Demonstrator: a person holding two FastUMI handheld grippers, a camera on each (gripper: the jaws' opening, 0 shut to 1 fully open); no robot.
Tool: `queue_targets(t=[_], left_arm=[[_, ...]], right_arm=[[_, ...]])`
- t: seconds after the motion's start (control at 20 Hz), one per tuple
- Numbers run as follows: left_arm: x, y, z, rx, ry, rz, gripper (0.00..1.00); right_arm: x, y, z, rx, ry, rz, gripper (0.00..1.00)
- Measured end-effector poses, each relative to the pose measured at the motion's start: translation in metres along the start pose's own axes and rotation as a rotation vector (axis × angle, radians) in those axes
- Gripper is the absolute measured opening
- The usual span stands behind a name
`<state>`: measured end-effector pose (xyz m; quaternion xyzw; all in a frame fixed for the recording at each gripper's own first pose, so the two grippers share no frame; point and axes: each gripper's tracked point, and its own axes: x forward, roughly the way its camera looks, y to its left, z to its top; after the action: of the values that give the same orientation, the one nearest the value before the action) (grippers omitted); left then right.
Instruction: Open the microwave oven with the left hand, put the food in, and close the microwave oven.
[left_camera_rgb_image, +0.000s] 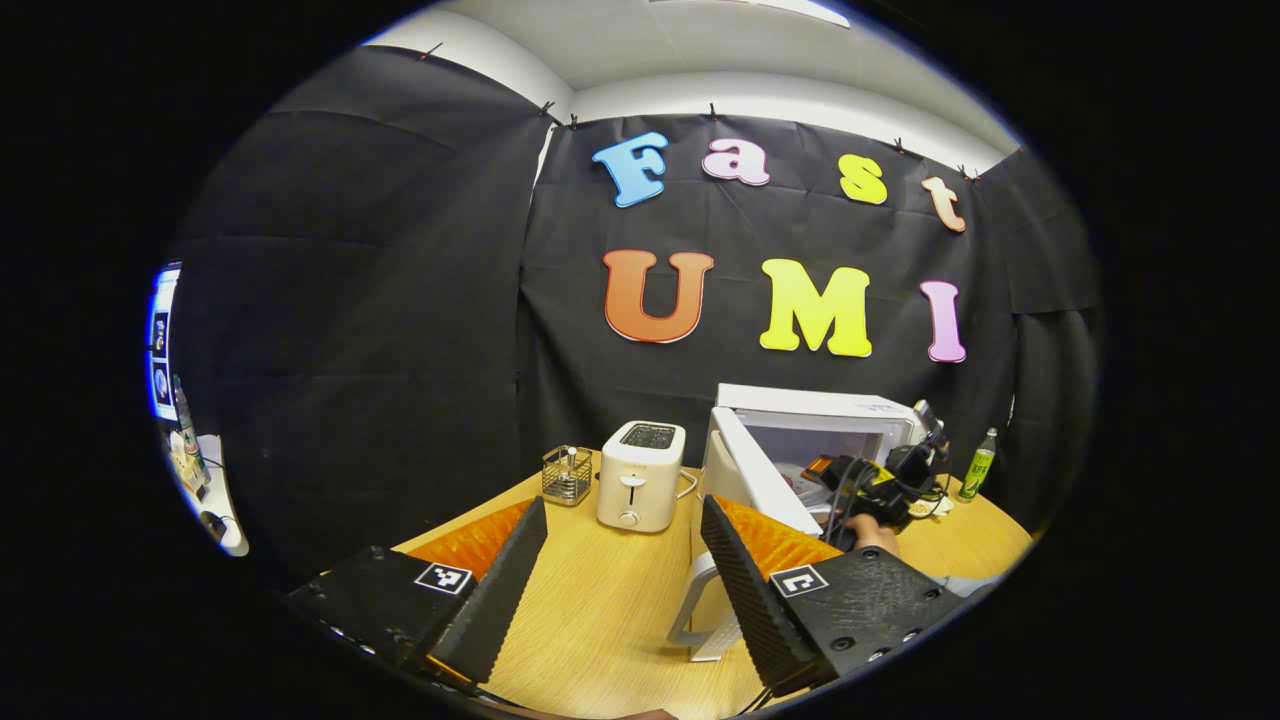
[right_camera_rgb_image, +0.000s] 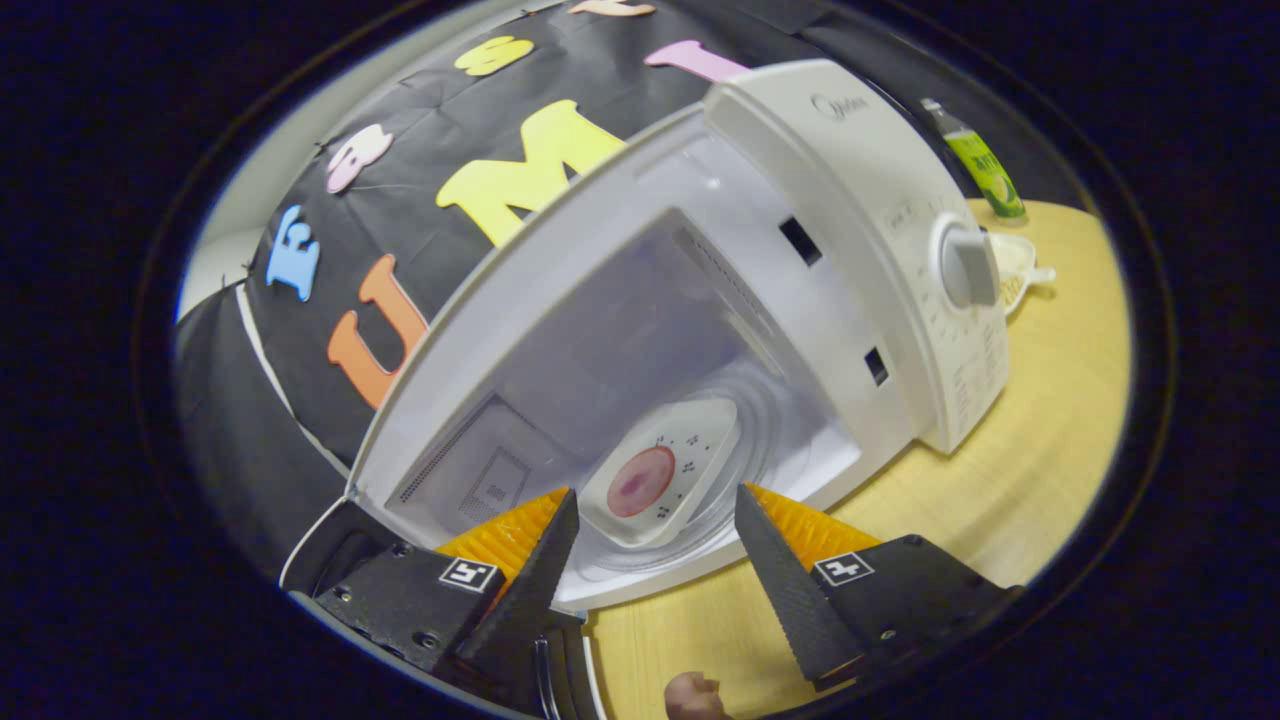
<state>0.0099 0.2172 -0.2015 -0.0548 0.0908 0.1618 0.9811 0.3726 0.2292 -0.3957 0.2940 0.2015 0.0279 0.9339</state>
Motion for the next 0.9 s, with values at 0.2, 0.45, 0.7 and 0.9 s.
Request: queue_targets(t=[0.2, 0.45, 0.7, 0.9], left_arm=[[0.004, 0.008, -0.006, -0.006, 0.0, -0.004, 0.9], [0.015, 0.018, -0.013, -0.027, -0.023, -0.029, 0.64], [0.036, 0.032, -0.026, -0.058, -0.027, -0.045, 0.42], [0.052, 0.039, -0.037, -0.06, -0.032, -0.069, 0.14]], right_arm=[[-0.061, -0.001, 0.045, -0.18, -0.043, 0.056, 0.99], [-0.152, -0.007, 0.103, -0.351, -0.102, 0.113, 0.99], [-0.246, -0.016, 0.163, -0.433, -0.229, 0.116, 0.99], [-0.311, -0.032, 0.202, -0.543, -0.311, 0.08, 0.99]])
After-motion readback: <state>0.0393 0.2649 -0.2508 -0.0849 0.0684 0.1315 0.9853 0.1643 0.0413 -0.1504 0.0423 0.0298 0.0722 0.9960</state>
